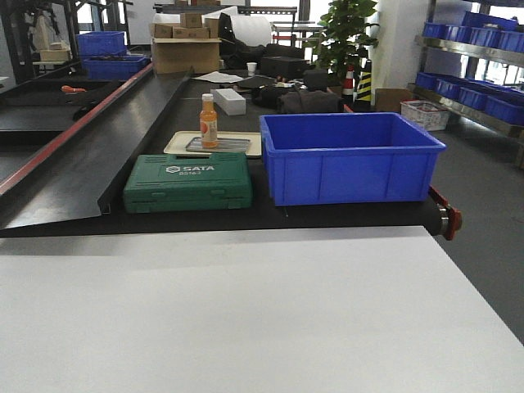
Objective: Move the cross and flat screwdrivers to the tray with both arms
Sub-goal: 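Drive the base away from the table holding both screwdrivers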
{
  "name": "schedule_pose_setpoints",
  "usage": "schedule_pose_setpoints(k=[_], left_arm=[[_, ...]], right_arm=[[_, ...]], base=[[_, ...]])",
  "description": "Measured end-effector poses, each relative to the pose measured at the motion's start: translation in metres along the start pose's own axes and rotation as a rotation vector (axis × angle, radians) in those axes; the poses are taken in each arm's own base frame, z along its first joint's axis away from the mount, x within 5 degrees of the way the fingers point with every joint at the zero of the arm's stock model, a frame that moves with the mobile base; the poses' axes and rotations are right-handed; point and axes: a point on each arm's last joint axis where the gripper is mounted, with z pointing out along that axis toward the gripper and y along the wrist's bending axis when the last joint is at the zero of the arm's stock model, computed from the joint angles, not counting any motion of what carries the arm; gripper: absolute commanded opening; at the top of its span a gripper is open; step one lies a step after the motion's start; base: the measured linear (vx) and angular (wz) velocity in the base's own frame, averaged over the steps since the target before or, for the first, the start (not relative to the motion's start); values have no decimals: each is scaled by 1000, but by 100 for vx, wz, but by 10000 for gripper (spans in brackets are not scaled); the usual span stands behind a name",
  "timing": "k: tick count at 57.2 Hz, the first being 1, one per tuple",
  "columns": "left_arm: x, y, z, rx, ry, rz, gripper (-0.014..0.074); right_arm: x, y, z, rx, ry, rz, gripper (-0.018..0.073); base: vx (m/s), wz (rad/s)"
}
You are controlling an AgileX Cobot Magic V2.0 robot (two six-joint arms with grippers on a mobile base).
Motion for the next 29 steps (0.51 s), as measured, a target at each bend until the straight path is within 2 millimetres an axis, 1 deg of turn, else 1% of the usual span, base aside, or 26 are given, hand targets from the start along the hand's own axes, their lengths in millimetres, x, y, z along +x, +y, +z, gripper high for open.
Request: schedule_pose_setpoints(k=[29], left_arm=[[0, 0, 0, 0, 0, 0, -1]], right_arm=[[0, 0, 0, 1, 0, 0, -8]], base=[[-20, -28]])
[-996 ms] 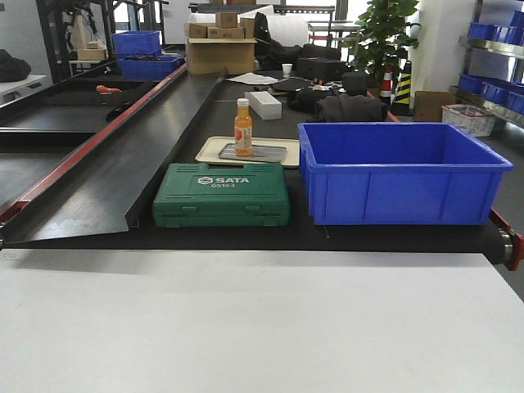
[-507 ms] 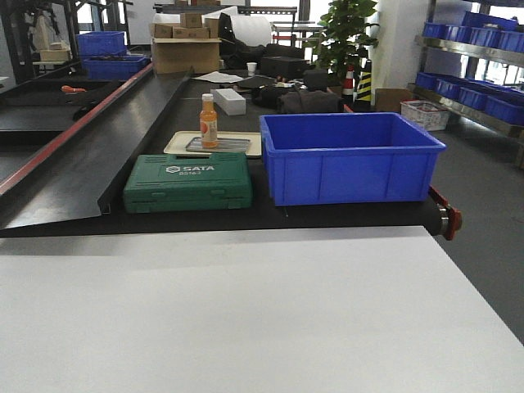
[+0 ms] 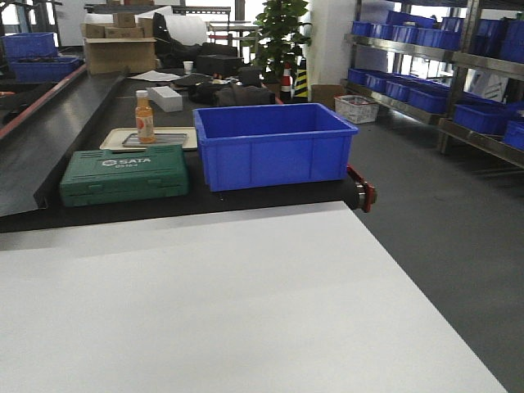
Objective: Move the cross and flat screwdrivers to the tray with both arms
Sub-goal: 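Drive the base away from the table holding both screwdrivers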
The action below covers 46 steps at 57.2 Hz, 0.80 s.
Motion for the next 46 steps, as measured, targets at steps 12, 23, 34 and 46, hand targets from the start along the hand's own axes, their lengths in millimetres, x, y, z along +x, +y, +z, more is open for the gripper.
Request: schedule_pose_setpoints(k=[12, 23, 34, 46], left_arm=[[0, 0, 0, 0, 0, 0, -1], [0, 0, 0, 0, 0, 0, -1], [0, 0, 0, 0, 0, 0, -1], [0, 0, 0, 0, 0, 0, -1]], right_arm=[[0, 0, 0, 0, 0, 0, -8], [0, 0, 0, 0, 0, 0, -8], [0, 0, 0, 0, 0, 0, -8], [0, 0, 0, 0, 0, 0, -8]], base=[[-14, -35], [-12, -39], [-11, -46], [-9, -51]])
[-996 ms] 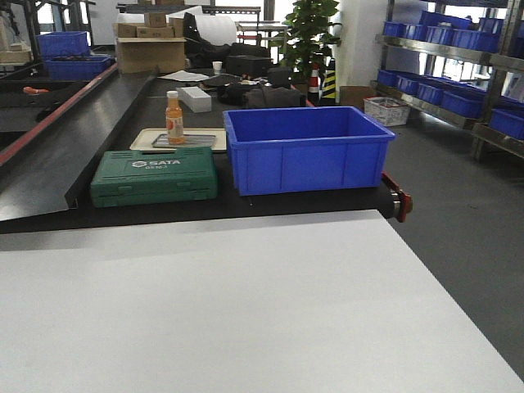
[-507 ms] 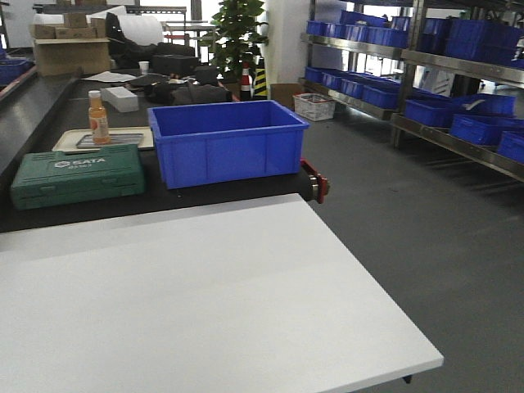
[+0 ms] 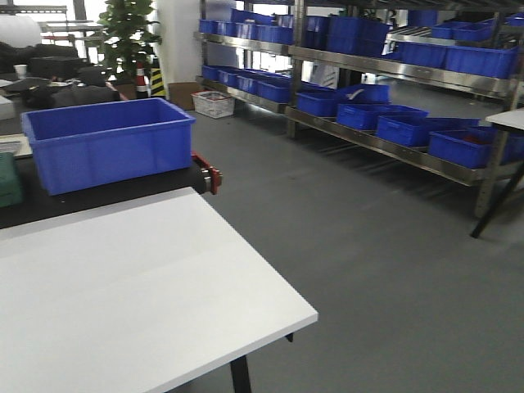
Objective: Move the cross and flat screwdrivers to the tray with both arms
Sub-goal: 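Drive the base away from the table holding both screwdrivers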
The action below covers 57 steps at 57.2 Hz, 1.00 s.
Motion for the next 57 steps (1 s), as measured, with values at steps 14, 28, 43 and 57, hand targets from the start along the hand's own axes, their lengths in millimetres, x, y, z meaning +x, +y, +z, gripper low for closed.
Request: schedule_pose_setpoints(k=[14, 28, 43, 57], left_arm=[[0, 0, 0, 0, -1, 0, -1], [0, 0, 0, 0, -1, 0, -1], [0, 0, 0, 0, -1, 0, -1], [0, 0, 0, 0, -1, 0, -1]], right_arm=[[0, 0, 0, -2, 1, 0, -8], [0, 0, 0, -1, 0, 0, -8], [0, 0, 0, 1, 0, 0, -8], [0, 0, 0, 1, -2, 0, -8]], base=[[-3, -60], [8, -70], [16, -63], [21, -47]])
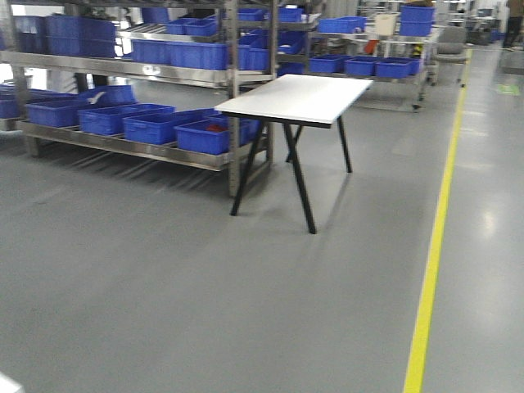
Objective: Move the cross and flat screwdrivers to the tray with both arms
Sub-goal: 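Drive the base away from the table holding both screwdrivers, then drive the base past the blue-bin shelves to the grey tray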
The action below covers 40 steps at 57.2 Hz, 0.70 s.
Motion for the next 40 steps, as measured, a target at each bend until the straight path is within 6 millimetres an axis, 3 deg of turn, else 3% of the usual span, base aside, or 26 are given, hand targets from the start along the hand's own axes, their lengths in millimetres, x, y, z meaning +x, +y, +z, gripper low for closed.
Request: schedule_pose_setpoints(k=[40], left_arm=[[0, 0, 0, 0, 0, 1, -1]], right_arm=[[0, 0, 0, -3, 0, 0, -8]], base=[[35, -14]])
